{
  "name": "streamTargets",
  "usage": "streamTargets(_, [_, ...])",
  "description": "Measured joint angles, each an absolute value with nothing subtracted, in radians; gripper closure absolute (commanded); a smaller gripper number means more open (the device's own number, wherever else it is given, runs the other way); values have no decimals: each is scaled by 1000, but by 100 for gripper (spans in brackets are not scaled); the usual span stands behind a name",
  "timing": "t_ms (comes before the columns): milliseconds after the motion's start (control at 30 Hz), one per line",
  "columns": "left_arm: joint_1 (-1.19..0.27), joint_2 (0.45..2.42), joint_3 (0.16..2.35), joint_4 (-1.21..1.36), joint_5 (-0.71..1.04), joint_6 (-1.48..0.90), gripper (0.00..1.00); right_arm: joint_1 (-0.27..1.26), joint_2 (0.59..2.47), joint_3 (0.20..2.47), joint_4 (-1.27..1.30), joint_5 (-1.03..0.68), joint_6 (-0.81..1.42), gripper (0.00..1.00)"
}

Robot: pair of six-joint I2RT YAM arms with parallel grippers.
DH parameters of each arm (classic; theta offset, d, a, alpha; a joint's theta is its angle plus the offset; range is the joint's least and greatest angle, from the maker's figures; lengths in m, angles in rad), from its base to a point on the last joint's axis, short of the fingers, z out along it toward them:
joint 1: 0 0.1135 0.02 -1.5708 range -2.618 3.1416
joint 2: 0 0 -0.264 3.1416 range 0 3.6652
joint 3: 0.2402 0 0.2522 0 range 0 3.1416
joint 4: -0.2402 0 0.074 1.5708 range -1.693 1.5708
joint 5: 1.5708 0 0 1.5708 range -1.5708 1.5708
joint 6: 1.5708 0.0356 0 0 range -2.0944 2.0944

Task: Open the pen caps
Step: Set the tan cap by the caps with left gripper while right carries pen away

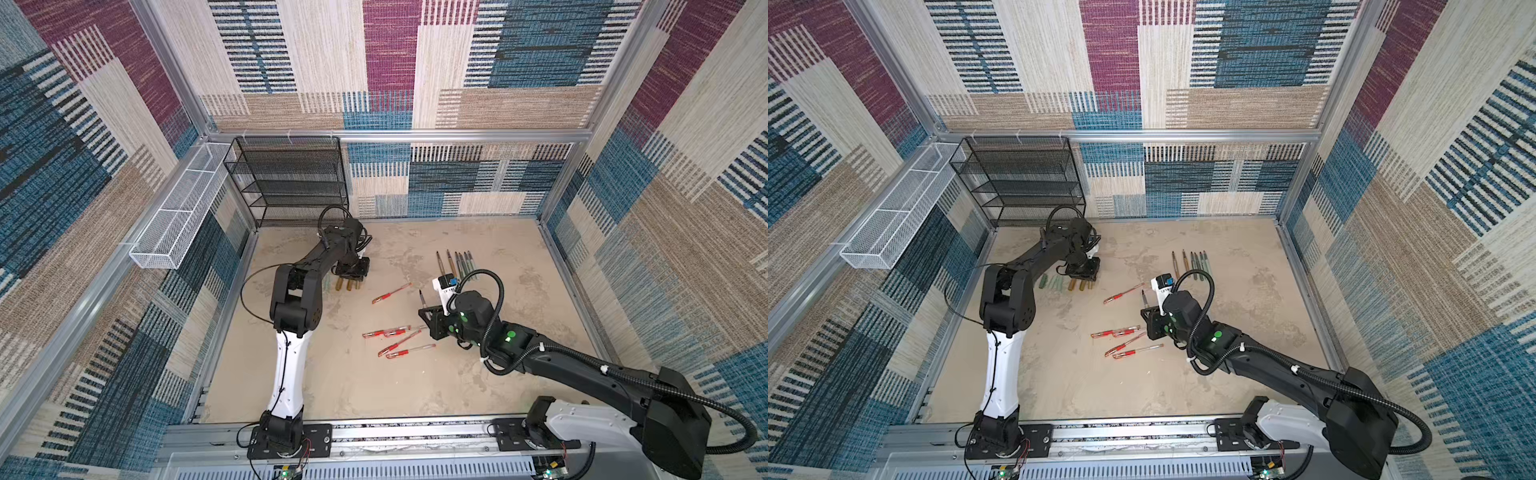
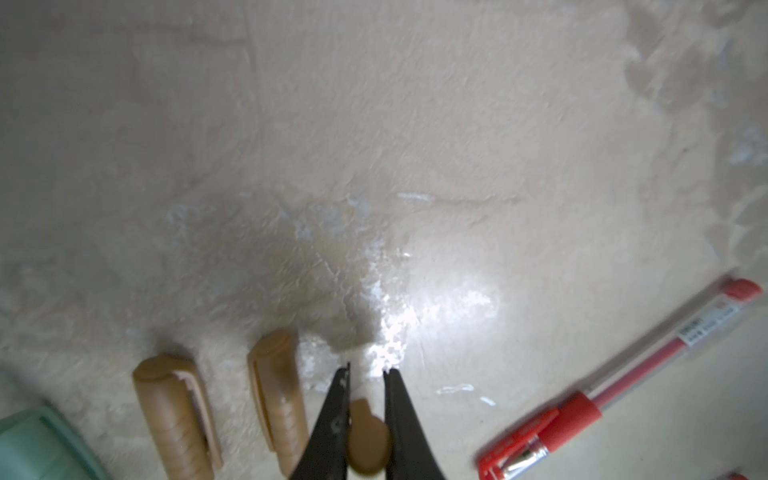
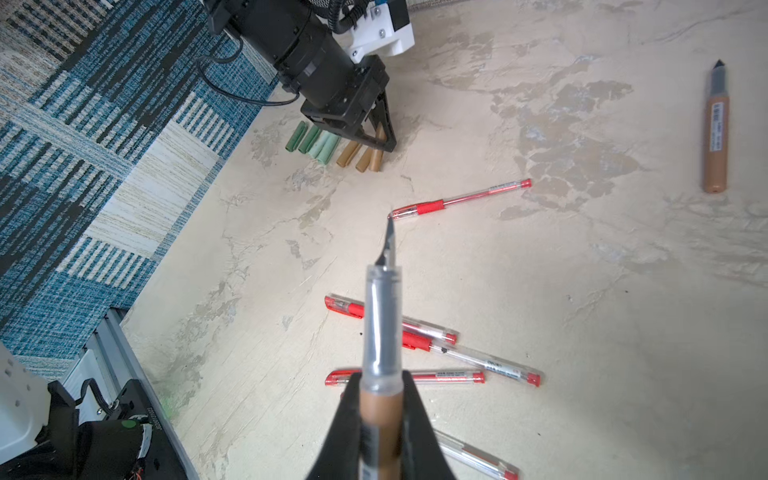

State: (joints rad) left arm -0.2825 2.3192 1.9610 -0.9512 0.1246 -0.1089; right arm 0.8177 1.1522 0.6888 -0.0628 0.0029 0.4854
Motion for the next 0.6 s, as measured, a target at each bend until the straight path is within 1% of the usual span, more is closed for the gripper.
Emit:
streamTargets(300, [-284,2341,1978,-958,110,-109,64,816,1150,687,-73,3,485,100])
streamTargets(433, [-284,2328,1978,-959,108,-109,61,815,1142,685,-76,3,485,100])
streamTargets(600, [-295,2250,1963,-958,107,-109,58,805,1140,686,-76,3,485,100])
